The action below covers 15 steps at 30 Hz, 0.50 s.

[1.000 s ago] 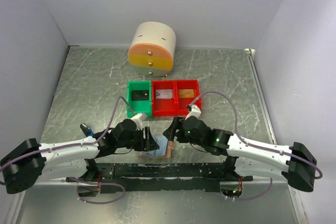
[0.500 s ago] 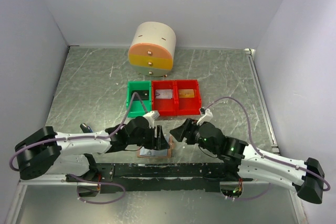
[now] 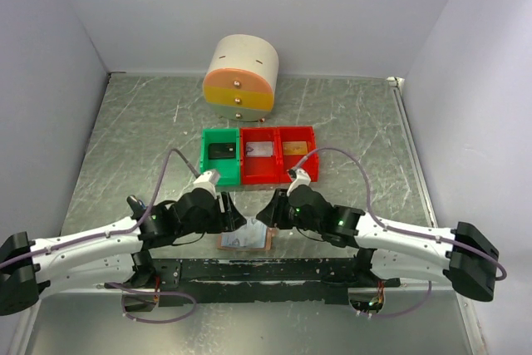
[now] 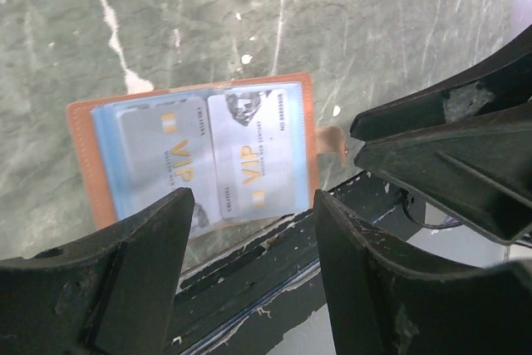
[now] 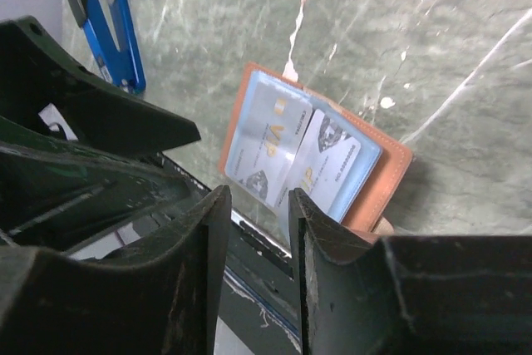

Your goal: Take the credit cards out of the card holder

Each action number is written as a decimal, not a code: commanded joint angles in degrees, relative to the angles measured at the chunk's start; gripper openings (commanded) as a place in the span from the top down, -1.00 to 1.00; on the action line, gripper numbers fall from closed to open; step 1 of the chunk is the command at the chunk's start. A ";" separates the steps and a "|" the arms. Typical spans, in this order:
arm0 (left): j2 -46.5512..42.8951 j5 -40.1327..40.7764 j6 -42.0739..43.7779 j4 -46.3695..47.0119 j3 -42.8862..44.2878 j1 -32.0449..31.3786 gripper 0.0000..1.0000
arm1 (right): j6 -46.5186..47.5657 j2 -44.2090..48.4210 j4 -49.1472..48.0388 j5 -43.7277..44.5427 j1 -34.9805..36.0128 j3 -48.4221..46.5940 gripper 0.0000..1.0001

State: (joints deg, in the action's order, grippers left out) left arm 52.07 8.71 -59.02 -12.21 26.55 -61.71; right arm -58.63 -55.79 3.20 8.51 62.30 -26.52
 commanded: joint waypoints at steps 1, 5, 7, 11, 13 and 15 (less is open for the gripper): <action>-4.34 3.60 -3.75 -5.11 -2.42 -0.29 -0.42 | 0.37 -5.23 -5.43 -6.35 -0.18 -0.64 0.33; -6.29 2.52 -3.62 -4.65 -3.34 -0.23 -0.40 | 1.97 -12.40 -7.07 -9.06 -0.10 -1.72 0.54; -5.73 1.68 -2.84 -3.96 -2.96 -0.16 -0.40 | 2.64 -15.00 -5.43 -8.55 -0.09 -2.73 0.60; -2.00 -0.19 -0.10 -2.01 -1.20 -0.16 -0.37 | 1.37 -17.06 -1.98 -4.01 -0.20 -0.53 0.60; 0.70 -1.63 1.05 0.96 -0.42 -0.17 -0.37 | 1.41 -17.36 -2.02 -3.65 -0.18 1.18 0.60; 3.84 -3.94 2.61 4.86 0.02 -0.16 -0.35 | 1.35 -17.80 -2.63 -3.63 -0.25 2.61 0.60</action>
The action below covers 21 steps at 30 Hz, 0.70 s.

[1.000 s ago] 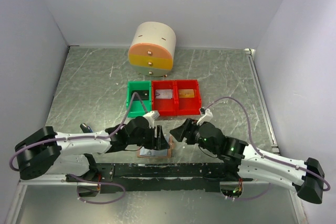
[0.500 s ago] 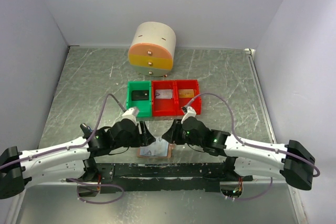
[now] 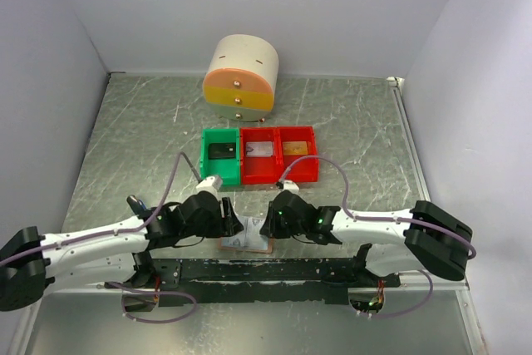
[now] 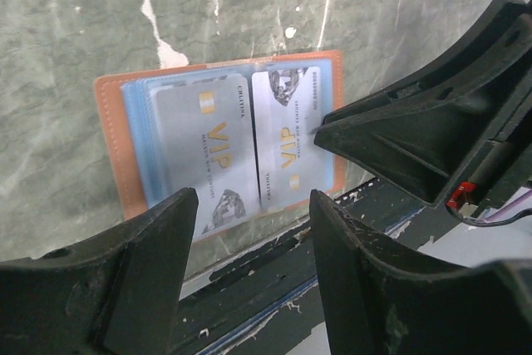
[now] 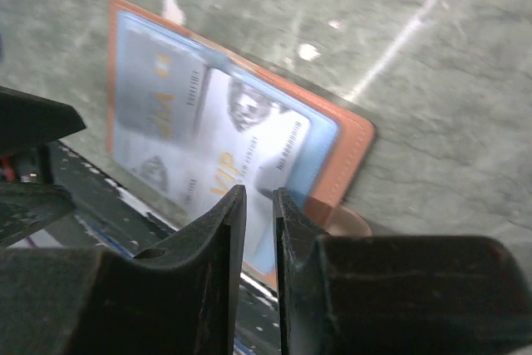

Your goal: Take the credit cards out of the card holder

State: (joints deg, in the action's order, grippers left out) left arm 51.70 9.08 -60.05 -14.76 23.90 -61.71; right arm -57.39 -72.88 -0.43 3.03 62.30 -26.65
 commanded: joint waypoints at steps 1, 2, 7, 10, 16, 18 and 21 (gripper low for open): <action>5.93 -5.09 4.00 9.28 2.66 -0.16 -0.33 | 0.04 -0.93 0.70 2.01 -0.20 3.41 0.60; 7.63 -5.57 4.04 10.54 2.82 -0.16 -0.31 | -0.25 -1.21 0.50 2.50 -0.17 3.97 0.60; 14.81 -7.63 4.13 15.73 3.57 -0.17 -0.18 | -2.28 -1.25 1.68 4.99 -0.18 5.66 0.60; 17.94 -8.18 4.00 17.91 3.52 -0.23 -0.11 | -2.76 -1.24 -0.38 4.16 -0.18 6.83 0.60; 22.12 -7.58 1.99 18.10 3.22 -0.17 0.02 | -4.18 -1.54 -0.55 3.80 -0.19 7.96 0.59; 22.03 -8.44 0.73 20.96 1.40 -0.23 0.08 | -4.58 -1.03 -1.05 3.76 -0.23 8.75 0.59; 20.97 -9.11 -1.29 25.44 -2.17 -0.23 0.15 | -5.04 -0.52 -1.56 3.59 -0.24 9.51 0.59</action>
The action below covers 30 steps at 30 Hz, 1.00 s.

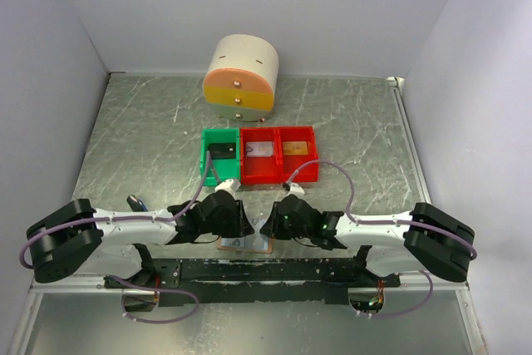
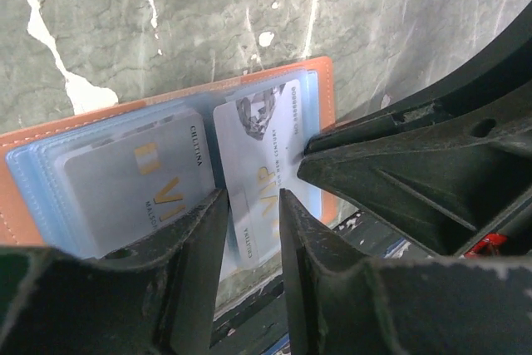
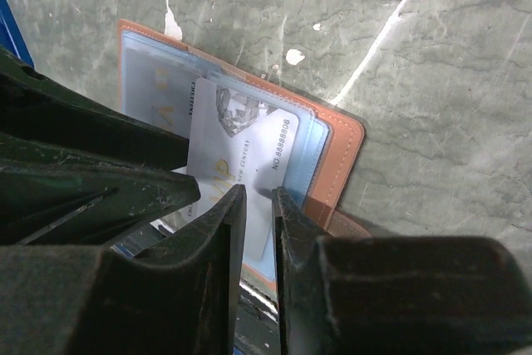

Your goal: Take the credit cards out of the card holder

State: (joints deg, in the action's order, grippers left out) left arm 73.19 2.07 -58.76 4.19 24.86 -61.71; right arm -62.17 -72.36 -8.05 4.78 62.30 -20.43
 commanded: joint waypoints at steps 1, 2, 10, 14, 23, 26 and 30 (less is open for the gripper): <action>-0.91 -2.19 -3.05 7.54 -3.85 -0.23 0.16 | -0.51 -0.96 6.18 1.75 -0.21 3.35 0.59; -1.31 -2.19 -3.48 8.24 -4.37 -0.20 0.19 | -0.72 -0.89 6.21 1.69 -0.24 3.44 0.59; -2.15 -2.42 -3.51 9.66 -4.84 -0.25 0.29 | -1.45 0.92 6.18 1.88 -0.19 3.84 0.57; -1.07 -3.54 -5.48 14.83 -6.55 -0.24 0.46 | -1.82 0.91 6.25 2.25 -0.24 4.16 0.56; -2.56 -3.90 -7.78 23.57 -11.49 -0.19 0.63 | -3.98 0.22 3.95 2.21 -0.18 6.41 0.56; -0.89 -6.54 -6.95 26.40 -10.67 -0.19 0.78 | -4.11 0.53 3.71 1.96 -0.17 6.80 0.56; -0.01 -6.87 -7.02 24.35 -9.22 -0.25 0.87 | -4.20 0.91 5.42 2.83 -0.21 6.46 0.56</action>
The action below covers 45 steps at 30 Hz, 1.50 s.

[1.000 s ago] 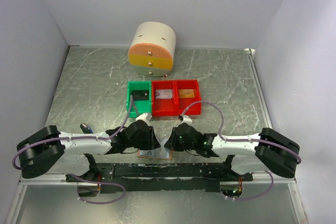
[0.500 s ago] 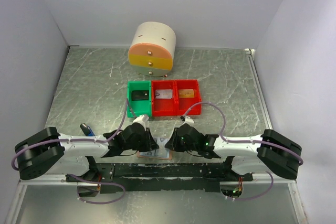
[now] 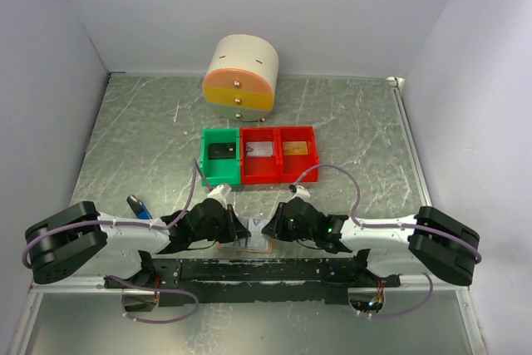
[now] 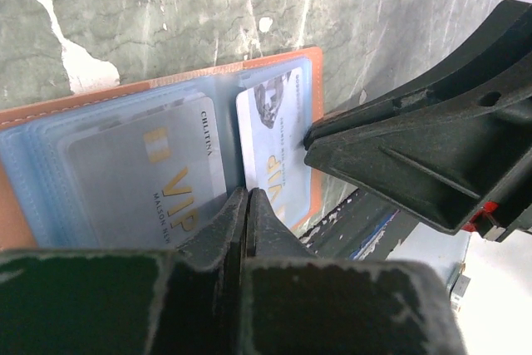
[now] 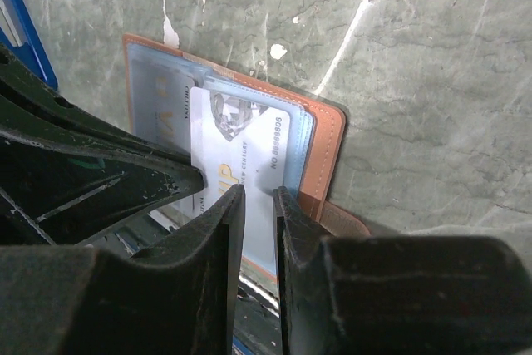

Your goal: Take the credit cards out of the card holder

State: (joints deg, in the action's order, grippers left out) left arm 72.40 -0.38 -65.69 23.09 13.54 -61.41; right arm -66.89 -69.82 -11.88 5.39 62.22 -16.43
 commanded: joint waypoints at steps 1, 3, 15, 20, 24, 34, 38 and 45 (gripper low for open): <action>0.42 -3.17 -0.14 2.43 2.86 -0.51 0.87 | 0.29 -1.38 9.66 2.52 -0.12 2.52 0.56; -0.44 -0.69 0.45 -5.80 4.93 -0.50 0.86 | -0.31 -0.56 9.85 2.78 -0.10 2.96 0.56; -2.87 1.16 1.83 -13.13 6.52 -0.55 0.86 | 2.14 1.61 13.77 3.15 -0.16 0.08 0.52; -4.37 1.85 1.84 -14.63 6.52 -0.55 0.86 | 3.68 1.68 17.18 3.98 -0.13 -2.43 0.51; -4.73 1.90 1.97 -15.33 6.53 -0.49 0.86 | 5.61 2.95 18.87 2.59 -0.11 -5.64 0.50; -3.00 0.84 2.32 -14.09 7.23 -0.54 0.86 | 8.00 0.57 12.02 -2.76 -0.13 -10.55 0.45; -2.70 0.38 2.68 -13.57 7.44 -0.57 0.86 | 4.59 -5.03 16.25 2.03 -0.09 -11.76 0.45; -5.67 1.25 3.53 -15.73 7.15 -0.54 0.85 | 2.88 -8.29 15.07 2.18 -0.12 -7.96 0.45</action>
State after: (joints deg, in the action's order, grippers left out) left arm 69.04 0.38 -63.59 8.64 19.38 -61.60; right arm -62.89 -76.12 1.04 6.11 62.22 -27.68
